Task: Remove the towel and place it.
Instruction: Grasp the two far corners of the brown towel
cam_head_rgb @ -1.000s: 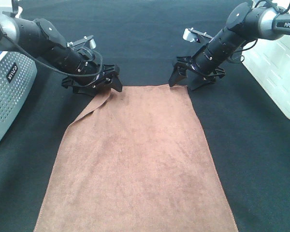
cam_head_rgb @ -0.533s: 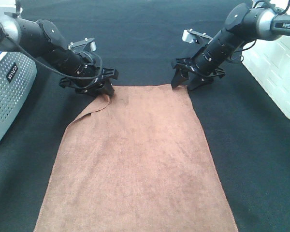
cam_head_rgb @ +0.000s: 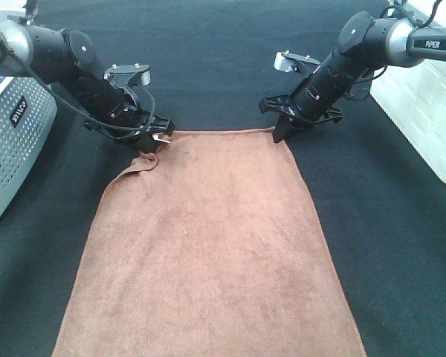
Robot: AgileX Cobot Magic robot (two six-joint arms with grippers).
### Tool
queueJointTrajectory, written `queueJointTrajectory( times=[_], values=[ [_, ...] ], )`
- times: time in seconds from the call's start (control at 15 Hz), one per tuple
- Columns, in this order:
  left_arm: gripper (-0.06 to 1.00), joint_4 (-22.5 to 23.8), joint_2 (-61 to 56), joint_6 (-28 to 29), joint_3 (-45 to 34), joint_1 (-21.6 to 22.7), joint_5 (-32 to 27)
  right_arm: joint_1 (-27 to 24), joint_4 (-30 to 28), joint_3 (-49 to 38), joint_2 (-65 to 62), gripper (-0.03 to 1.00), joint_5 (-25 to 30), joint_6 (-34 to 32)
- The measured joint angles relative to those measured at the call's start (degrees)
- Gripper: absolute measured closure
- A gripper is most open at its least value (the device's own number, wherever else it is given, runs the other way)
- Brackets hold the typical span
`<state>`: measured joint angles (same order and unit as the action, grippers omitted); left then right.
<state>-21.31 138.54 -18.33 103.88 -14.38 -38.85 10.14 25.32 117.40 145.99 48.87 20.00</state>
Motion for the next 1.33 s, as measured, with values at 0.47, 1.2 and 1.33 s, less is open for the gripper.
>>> queueJointTrajectory(
  times=[0.47,1.2,1.33],
  values=[
    [0.93,6.0,0.0,-0.9,7.2,0.0,-1.5,0.1,-2.4,0.3,0.0,0.97,-2.2,-0.7],
    [0.93,8.0,0.0,-7.4,7.3,-0.1,11.8,0.1,-12.2,8.0,0.0,0.97,-7.0,-3.7],
    [0.93,8.0,0.0,-7.6,7.3,-0.1,16.0,0.1,-13.6,8.4,0.0,0.97,-9.3,-4.3]
  ],
)
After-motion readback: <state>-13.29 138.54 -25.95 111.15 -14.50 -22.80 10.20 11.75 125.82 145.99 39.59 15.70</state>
